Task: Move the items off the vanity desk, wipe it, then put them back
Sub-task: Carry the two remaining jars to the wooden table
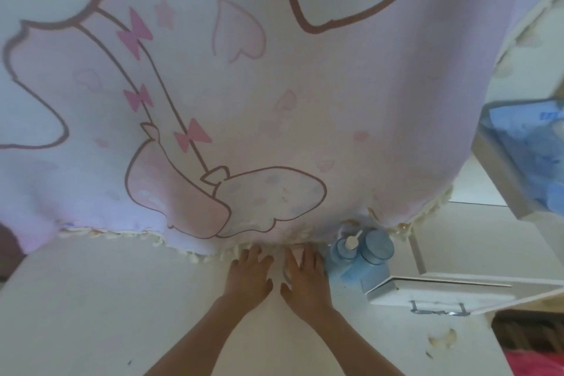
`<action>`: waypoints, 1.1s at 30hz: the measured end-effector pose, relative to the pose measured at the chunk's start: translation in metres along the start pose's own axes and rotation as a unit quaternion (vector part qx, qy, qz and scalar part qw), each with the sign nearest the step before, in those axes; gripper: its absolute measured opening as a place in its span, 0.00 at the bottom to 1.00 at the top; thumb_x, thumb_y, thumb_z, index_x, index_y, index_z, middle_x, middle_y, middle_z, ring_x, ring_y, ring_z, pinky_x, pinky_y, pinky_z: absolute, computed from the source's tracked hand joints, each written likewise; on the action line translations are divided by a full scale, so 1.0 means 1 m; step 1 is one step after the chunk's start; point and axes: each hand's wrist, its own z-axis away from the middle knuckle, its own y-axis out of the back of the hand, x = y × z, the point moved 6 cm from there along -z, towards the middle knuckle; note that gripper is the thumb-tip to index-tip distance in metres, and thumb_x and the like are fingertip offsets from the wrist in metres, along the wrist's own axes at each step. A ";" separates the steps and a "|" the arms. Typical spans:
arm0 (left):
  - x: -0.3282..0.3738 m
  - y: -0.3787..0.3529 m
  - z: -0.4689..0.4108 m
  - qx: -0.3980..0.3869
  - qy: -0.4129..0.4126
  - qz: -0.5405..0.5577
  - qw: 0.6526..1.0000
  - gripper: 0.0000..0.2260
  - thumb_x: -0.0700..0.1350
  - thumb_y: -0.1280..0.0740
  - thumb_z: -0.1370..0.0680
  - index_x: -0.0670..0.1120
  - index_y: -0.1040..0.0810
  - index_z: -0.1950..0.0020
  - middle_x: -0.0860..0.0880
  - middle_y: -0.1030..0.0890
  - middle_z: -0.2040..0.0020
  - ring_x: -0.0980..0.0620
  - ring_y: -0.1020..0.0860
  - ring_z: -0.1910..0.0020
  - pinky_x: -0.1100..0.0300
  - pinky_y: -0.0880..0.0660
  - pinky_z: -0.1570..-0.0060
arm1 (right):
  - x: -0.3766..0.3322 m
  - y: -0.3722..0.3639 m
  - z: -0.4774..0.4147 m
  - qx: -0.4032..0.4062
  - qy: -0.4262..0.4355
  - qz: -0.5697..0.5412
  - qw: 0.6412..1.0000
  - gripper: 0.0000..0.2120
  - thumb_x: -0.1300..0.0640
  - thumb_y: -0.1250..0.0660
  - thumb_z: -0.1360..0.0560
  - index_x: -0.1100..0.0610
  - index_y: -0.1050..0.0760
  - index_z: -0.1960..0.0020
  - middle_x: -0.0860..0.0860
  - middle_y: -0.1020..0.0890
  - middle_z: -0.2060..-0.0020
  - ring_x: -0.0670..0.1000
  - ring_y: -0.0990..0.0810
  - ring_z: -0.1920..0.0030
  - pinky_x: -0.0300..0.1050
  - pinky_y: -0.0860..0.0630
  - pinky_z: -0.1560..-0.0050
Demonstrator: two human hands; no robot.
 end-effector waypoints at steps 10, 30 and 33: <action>-0.053 -0.032 0.075 0.029 -0.001 0.065 0.997 0.45 0.49 0.22 0.57 0.55 0.30 0.41 0.46 0.20 0.47 0.48 0.22 0.53 0.61 0.22 0.68 | -0.015 0.011 0.001 -0.069 0.029 -0.043 0.996 0.32 0.45 0.35 0.30 0.46 0.42 0.29 0.53 0.38 0.34 0.58 0.40 0.36 0.48 0.32 0.41; -0.069 0.064 0.135 0.218 0.025 0.242 0.945 0.33 0.47 0.28 0.38 0.62 0.38 0.38 0.44 0.26 0.46 0.43 0.26 0.50 0.53 0.25 0.56 | -0.050 0.097 0.076 -0.037 0.134 -0.254 0.957 0.34 0.52 0.26 0.36 0.46 0.36 0.34 0.45 0.34 0.46 0.44 0.29 0.51 0.38 0.27 0.45; -0.090 0.068 0.173 0.249 0.093 0.236 0.935 0.34 0.44 0.26 0.38 0.61 0.38 0.37 0.44 0.26 0.46 0.43 0.27 0.50 0.52 0.25 0.56 | -0.076 0.101 0.075 -0.041 0.194 -0.225 0.954 0.34 0.51 0.27 0.36 0.45 0.36 0.33 0.45 0.35 0.46 0.45 0.29 0.50 0.39 0.28 0.44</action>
